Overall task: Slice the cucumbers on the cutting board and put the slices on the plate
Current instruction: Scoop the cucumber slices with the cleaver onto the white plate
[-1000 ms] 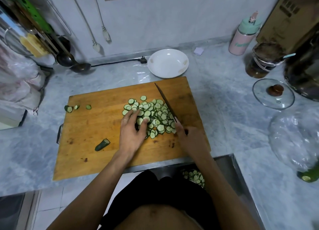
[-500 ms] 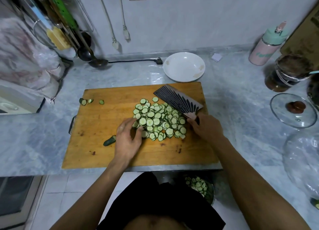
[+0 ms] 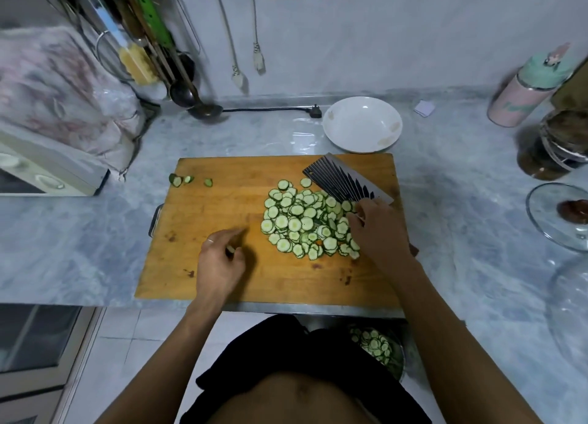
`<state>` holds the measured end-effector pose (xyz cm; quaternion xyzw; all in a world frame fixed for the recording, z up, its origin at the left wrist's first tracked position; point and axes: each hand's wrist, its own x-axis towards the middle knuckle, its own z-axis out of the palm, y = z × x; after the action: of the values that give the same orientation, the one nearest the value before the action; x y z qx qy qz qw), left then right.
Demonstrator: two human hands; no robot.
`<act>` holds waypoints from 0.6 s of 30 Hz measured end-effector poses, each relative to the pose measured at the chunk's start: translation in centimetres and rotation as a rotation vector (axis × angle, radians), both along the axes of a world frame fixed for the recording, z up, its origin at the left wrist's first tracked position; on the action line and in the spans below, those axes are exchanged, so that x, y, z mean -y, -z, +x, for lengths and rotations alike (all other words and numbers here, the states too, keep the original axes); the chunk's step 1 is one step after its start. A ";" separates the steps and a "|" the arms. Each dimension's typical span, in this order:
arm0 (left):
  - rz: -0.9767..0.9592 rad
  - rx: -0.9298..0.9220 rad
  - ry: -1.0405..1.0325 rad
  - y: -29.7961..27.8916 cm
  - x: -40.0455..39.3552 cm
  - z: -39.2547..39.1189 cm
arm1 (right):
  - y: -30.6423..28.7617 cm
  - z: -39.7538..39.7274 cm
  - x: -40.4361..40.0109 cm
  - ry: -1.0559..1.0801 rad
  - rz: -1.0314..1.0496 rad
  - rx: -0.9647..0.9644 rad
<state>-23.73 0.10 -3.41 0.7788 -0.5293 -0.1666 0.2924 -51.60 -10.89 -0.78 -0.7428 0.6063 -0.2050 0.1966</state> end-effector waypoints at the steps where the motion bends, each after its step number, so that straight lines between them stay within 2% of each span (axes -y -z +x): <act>1: 0.039 0.029 -0.013 0.3 -0.2 1.0 | -0.5 1.0 -0.1 -0.034 0.003 0.030; 4: 0.215 0.054 0.008 1.1 -0.4 3.0 | -1.5 4.4 -0.3 -0.117 0.005 0.078; 6: 0.265 0.039 0.047 1.4 -0.3 3.7 | -1.9 6.4 -0.3 -0.164 0.016 0.084; 12: 0.108 -0.065 -0.094 1.1 0.4 7.8 | -2.5 11.4 0.6 -0.264 0.077 0.013; 18: 0.092 0.022 -0.100 -0.1 6.6 13.7 | -3.4 15.8 1.4 -0.288 0.118 -0.005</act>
<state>-10.04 -6.45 -3.30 0.8187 -0.4847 -0.1674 0.2584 -35.76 -12.29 2.60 -0.8098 0.5050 -0.1368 0.2656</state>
